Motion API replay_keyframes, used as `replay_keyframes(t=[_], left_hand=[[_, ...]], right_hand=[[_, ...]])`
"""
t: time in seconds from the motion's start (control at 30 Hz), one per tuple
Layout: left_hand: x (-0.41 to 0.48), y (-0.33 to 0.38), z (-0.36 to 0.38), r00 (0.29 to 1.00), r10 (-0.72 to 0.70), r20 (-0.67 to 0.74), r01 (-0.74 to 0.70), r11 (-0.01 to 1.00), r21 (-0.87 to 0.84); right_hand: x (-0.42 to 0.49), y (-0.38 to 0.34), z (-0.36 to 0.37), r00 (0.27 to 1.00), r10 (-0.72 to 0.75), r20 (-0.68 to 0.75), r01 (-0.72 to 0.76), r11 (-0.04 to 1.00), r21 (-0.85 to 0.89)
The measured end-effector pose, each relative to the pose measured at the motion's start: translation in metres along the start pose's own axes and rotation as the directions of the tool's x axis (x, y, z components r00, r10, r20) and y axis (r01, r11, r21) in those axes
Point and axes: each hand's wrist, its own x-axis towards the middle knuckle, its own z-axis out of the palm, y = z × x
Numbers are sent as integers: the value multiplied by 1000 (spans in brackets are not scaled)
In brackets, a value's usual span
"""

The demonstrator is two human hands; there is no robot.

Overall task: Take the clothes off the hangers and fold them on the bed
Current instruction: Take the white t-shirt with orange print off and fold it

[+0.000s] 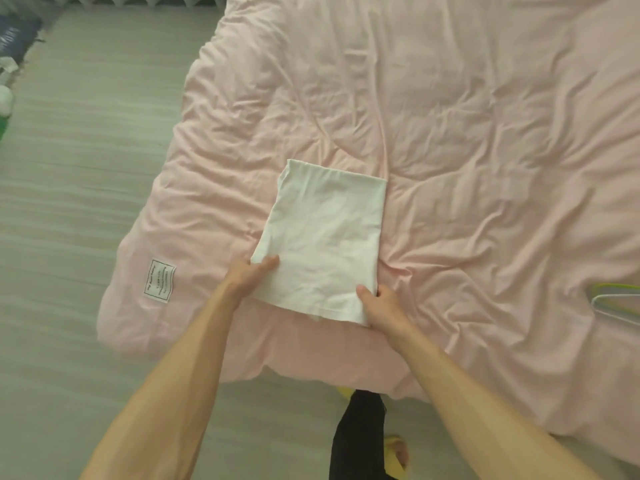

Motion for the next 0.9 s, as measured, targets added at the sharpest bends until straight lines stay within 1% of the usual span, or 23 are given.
replay_keyframes(t=[0.07, 0.1, 0.17, 0.23, 0.3, 0.4, 0.47, 0.53, 0.6, 0.67, 0.7, 0.77, 0.83, 0.9], left_hand=[[-24, -8, 9, 998, 57, 10, -58, 993, 107], [-34, -15, 15, 997, 79, 19, -81, 988, 130], [-64, -26, 29, 991, 132, 36, -135, 985, 105], [-90, -42, 42, 986, 157, 50, -159, 986, 41], [-109, -68, 54, 986, 152, 74, -152, 988, -8], [-135, -98, 62, 979, 169, 114, -168, 986, -21], [-143, -111, 66, 982, 122, 144, -122, 993, -11], [-149, -116, 67, 990, 65, 124, -65, 998, -9], [-154, -115, 64, 994, 40, 103, -32, 997, -72], [-156, -116, 59, 993, 96, 71, -88, 991, -106], [-156, -114, 57, 989, 137, 61, -130, 985, -113], [-158, -107, 53, 980, 177, 88, -161, 973, -164], [-159, -94, 48, 979, 149, 136, -120, 973, -199], [-157, -81, 41, 973, 108, 204, -59, 971, -233]], right_hand=[[-20, 4, -10, 995, -75, -71, 78, 996, 41], [-30, 9, -16, 989, -99, -112, 104, 994, 40], [-49, 21, -25, 978, -106, -182, 111, 994, 15], [-66, 37, -33, 978, -77, -195, 82, 996, 18], [-82, 55, -40, 983, -41, -176, 44, 999, 14], [-105, 82, -46, 991, 14, -132, -20, 999, -48], [-113, 96, -46, 992, 44, -121, -47, 999, -26], [-118, 103, -45, 989, 50, -136, -42, 997, 63], [-120, 106, -48, 988, 3, -155, 18, 990, 138], [-120, 104, -53, 991, -61, -121, 79, 985, 155], [-120, 100, -56, 994, -65, -88, 80, 981, 178], [-119, 90, -62, 1000, -16, -17, 20, 960, 279], [-115, 79, -71, 999, 26, 35, -37, 930, 366], [-110, 71, -82, 995, 29, 96, -66, 911, 407]])
